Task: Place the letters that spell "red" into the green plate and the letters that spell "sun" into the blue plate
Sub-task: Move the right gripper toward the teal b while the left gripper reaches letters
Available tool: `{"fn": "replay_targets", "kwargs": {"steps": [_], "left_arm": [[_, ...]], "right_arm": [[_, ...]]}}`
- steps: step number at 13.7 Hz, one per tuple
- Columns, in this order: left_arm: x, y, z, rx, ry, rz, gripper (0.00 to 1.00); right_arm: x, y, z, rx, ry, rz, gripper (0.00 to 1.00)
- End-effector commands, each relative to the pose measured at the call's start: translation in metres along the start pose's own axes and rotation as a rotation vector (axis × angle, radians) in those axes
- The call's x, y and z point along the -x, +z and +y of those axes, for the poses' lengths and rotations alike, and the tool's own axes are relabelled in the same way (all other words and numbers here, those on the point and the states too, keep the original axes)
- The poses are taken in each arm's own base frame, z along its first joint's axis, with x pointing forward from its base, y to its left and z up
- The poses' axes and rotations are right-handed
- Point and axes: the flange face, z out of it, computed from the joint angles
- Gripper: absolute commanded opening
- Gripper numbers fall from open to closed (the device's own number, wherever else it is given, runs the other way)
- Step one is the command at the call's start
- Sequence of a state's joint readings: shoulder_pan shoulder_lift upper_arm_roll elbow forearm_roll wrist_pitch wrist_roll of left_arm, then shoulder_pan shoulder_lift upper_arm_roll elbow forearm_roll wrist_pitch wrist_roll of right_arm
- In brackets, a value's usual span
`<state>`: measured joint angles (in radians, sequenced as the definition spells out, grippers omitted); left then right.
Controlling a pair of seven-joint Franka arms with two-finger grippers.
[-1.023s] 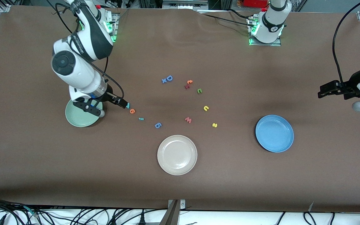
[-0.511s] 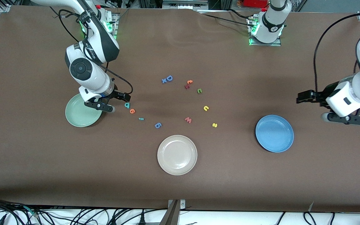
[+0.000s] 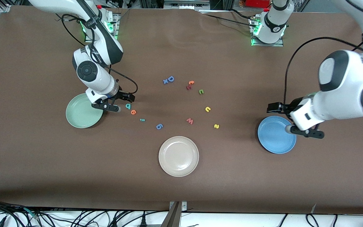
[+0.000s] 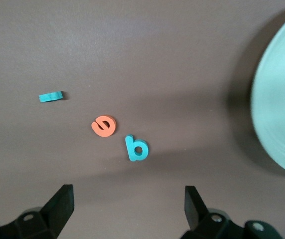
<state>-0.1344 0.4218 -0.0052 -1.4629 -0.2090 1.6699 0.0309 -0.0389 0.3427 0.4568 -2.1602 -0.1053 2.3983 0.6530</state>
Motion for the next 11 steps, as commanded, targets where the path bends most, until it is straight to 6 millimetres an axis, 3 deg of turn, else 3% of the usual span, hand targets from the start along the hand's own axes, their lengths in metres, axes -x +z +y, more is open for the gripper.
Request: {"fn": "replay_targets", "kwargs": {"steps": [1, 4, 8, 9, 10, 11], "left_arm": [[-0.012, 0.001, -0.008, -0.004, -0.072, 0.036, 1.0], [-0.022, 0.014, -0.003, -0.001, -0.255, 0.059, 1.0], [-0.032, 0.053, 0.045, -0.057, -0.183, 0.042, 1.0], [-0.032, 0.058, 0.064, -0.102, -0.151, 0.066, 1.0], [-0.035, 0.065, 0.069, -0.137, -0.145, 0.089, 1.0], [-0.037, 0.076, 0.075, -0.152, -0.137, 0.083, 0.99]], "right_arm": [[-0.003, 0.031, 0.0, -0.001, -0.042, 0.008, 0.98], [-0.008, 0.053, 0.006, 0.002, -0.059, 0.015, 0.98], [0.0, 0.071, 0.014, 0.02, -0.058, -0.017, 0.98], [0.0, 0.071, 0.014, 0.018, -0.055, -0.018, 0.91], [-0.001, 0.071, 0.013, 0.009, -0.035, -0.008, 0.83], [0.0, 0.07, 0.01, 0.002, -0.02, 0.0, 0.83]]}}
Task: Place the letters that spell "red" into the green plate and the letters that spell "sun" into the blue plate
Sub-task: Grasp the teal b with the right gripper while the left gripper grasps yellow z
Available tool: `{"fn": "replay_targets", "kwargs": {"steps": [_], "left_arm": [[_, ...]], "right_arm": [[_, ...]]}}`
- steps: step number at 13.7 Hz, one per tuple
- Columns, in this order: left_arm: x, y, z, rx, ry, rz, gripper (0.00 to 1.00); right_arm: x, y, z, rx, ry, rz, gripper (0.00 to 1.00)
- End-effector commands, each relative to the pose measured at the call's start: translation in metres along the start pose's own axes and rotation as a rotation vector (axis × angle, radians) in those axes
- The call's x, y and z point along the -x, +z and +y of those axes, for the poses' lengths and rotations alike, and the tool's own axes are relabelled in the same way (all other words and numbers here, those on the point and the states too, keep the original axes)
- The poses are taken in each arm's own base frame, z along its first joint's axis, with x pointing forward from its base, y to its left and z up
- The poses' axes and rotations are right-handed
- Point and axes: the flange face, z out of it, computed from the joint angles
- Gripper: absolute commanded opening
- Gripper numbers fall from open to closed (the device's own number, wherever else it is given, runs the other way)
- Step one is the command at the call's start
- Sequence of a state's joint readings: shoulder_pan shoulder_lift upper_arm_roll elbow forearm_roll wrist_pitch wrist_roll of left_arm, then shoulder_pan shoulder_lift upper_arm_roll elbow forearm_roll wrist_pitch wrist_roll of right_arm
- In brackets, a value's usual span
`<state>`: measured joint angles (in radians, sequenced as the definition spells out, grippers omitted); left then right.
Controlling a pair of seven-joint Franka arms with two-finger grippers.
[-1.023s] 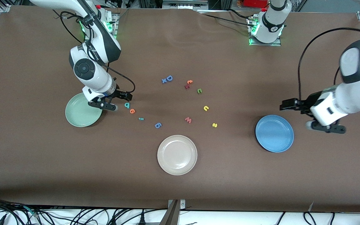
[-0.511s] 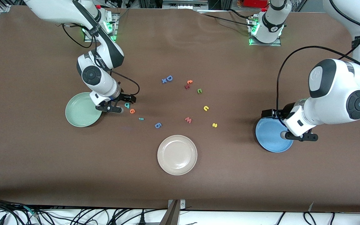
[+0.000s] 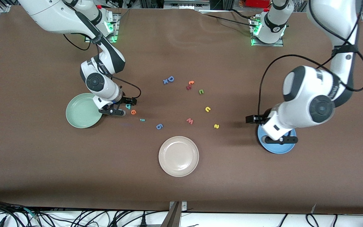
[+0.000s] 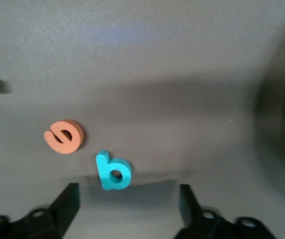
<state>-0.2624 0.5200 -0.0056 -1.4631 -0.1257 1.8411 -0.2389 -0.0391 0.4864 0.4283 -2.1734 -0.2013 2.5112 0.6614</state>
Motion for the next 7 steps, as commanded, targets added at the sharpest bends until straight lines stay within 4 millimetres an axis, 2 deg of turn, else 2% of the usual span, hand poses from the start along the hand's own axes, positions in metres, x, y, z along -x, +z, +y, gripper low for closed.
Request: {"fn": "replay_targets", "kwargs": {"steps": [1, 2, 3, 5, 7], "left_arm": [[-0.005, 0.029, 0.027, -0.06, 0.033, 0.017, 0.99], [-0.007, 0.047, 0.042, -0.07, 0.058, 0.032, 0.99], [-0.006, 0.063, 0.053, -0.079, 0.075, 0.028, 0.99], [-0.013, 0.086, 0.051, -0.086, 0.08, 0.016, 0.98], [-0.017, 0.103, 0.06, -0.078, 0.085, 0.043, 0.98]], "right_arm": [[0.007, 0.004, -0.009, -0.008, 0.006, 0.021, 0.82], [0.007, 0.005, -0.008, -0.008, 0.008, 0.02, 0.72], [0.007, 0.005, -0.008, -0.007, 0.008, 0.019, 0.69], [0.005, 0.003, -0.01, -0.015, 0.008, 0.03, 0.69], [0.004, 0.006, -0.011, -0.029, 0.007, 0.04, 0.69]]}}
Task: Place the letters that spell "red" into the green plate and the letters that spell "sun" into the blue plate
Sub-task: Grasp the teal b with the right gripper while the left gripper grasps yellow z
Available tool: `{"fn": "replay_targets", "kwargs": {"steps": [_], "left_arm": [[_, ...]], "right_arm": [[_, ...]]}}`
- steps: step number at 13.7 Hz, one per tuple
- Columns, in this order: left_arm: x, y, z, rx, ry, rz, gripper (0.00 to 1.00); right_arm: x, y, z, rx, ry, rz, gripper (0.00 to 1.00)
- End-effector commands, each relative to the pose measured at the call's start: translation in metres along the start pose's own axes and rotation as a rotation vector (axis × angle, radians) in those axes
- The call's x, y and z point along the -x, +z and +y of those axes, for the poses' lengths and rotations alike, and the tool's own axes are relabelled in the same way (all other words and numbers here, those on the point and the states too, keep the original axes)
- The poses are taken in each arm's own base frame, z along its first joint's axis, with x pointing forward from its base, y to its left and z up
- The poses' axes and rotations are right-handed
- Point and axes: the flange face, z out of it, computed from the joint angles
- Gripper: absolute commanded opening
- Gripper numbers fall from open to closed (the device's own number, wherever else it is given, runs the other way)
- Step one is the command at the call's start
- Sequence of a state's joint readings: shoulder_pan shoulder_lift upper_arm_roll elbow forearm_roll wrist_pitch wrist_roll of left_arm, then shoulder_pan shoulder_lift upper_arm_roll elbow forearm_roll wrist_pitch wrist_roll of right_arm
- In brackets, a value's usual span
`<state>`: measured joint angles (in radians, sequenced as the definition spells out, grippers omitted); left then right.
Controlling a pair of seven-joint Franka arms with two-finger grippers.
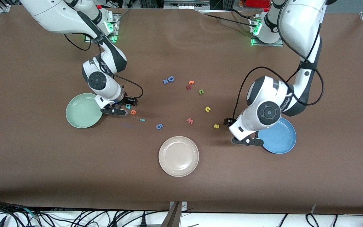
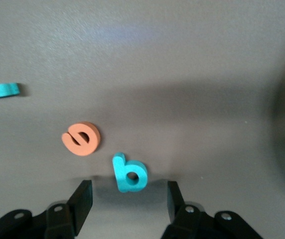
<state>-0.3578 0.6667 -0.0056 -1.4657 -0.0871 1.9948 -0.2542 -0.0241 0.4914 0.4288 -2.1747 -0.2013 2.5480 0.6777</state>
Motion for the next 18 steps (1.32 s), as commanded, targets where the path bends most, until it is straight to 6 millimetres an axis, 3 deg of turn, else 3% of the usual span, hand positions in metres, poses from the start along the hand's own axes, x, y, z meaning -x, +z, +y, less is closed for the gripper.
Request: {"fn": "replay_targets", "kwargs": {"steps": [1, 3, 6, 11, 14, 18], "left_arm": [[-0.007, 0.006, 0.009, -0.024, 0.015, 0.038, 0.98], [-0.006, 0.016, 0.011, -0.027, 0.02, 0.03, 0.98], [-0.004, 0.037, 0.034, -0.021, 0.052, 0.072, 0.99], [-0.003, 0.064, 0.047, -0.016, 0.072, 0.098, 0.98], [0.008, 0.089, 0.054, -0.016, 0.084, 0.113, 0.98], [0.019, 0.1, 0.068, -0.023, 0.092, 0.101, 0.98]], "right_arm": [[0.0, 0.007, 0.003, -0.001, 0.004, 0.021, 0.68], [-0.004, 0.005, 0.009, 0.014, -0.006, 0.035, 0.57], [-0.006, 0.006, 0.01, 0.013, -0.003, 0.039, 0.57], [-0.005, 0.006, 0.005, 0.0, 0.023, 0.052, 0.57], [-0.005, 0.013, 0.004, -0.014, 0.023, 0.054, 0.57], [-0.005, 0.014, 0.004, -0.016, 0.043, 0.053, 0.38]]}}
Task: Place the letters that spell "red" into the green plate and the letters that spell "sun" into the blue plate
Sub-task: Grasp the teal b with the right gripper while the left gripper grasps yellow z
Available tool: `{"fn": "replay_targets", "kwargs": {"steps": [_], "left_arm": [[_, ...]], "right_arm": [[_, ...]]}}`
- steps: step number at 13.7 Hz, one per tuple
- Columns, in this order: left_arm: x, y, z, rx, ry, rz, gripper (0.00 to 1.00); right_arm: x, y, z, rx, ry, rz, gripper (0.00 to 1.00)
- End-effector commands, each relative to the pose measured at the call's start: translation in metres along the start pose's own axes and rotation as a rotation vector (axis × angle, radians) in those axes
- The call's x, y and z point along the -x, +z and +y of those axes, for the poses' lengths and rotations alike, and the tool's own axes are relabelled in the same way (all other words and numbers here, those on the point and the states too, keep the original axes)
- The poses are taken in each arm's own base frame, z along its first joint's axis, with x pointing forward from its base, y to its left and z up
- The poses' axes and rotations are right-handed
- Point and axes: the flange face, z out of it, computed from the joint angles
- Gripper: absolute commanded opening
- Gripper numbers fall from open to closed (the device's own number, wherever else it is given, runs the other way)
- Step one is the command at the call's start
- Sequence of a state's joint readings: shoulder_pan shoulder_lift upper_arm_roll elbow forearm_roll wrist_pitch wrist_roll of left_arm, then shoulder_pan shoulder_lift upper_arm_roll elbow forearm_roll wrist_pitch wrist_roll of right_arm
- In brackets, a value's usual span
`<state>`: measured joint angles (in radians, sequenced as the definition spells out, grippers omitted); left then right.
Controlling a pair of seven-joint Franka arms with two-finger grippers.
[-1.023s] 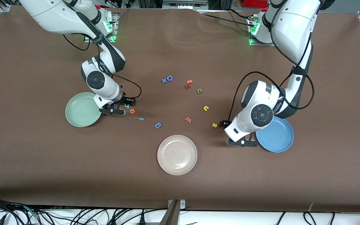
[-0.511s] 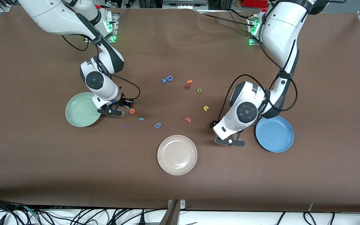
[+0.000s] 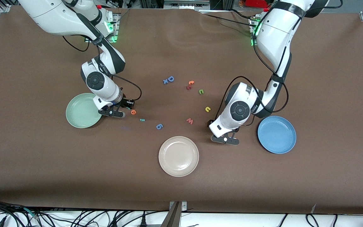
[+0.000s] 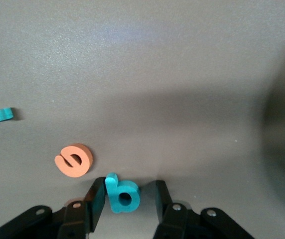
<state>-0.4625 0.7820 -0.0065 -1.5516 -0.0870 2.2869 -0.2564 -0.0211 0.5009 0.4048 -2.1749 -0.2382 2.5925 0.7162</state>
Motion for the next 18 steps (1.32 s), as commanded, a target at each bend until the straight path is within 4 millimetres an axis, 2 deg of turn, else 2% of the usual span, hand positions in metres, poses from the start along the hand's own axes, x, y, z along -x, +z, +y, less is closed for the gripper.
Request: {"fn": "replay_targets", "kwargs": {"steps": [1, 4, 6, 9, 10, 12, 15, 18], "left_arm": [[0.009, 0.001, 0.01, -0.032, -0.002, 0.011, 0.96], [0.014, 0.009, 0.015, -0.068, -0.023, 0.051, 0.94], [0.019, 0.014, 0.021, -0.062, -0.028, 0.067, 0.9], [0.02, 0.014, 0.021, -0.062, -0.032, 0.068, 0.84], [0.02, 0.012, 0.021, -0.062, -0.034, 0.068, 0.81], [0.02, 0.012, 0.02, -0.062, -0.04, 0.068, 0.69], [0.019, 0.01, 0.021, -0.061, -0.044, 0.071, 0.54], [0.02, 0.01, 0.021, -0.059, -0.048, 0.07, 0.41]], "right_arm": [[0.004, 0.011, -0.004, -0.013, 0.018, 0.013, 0.35], [0.004, 0.011, -0.004, -0.013, 0.018, 0.013, 0.24], [0.004, 0.011, -0.004, -0.013, 0.018, 0.013, 0.24], [0.003, 0.009, -0.003, -0.011, 0.018, 0.014, 0.24], [0.001, 0.002, -0.003, -0.011, 0.017, 0.024, 0.24], [-0.005, -0.021, 0.002, 0.01, 0.008, 0.046, 0.24], [-0.023, -0.061, 0.022, 0.115, 0.003, -0.002, 0.22], [-0.044, -0.091, 0.076, 0.134, -0.055, -0.07, 0.2]]}}
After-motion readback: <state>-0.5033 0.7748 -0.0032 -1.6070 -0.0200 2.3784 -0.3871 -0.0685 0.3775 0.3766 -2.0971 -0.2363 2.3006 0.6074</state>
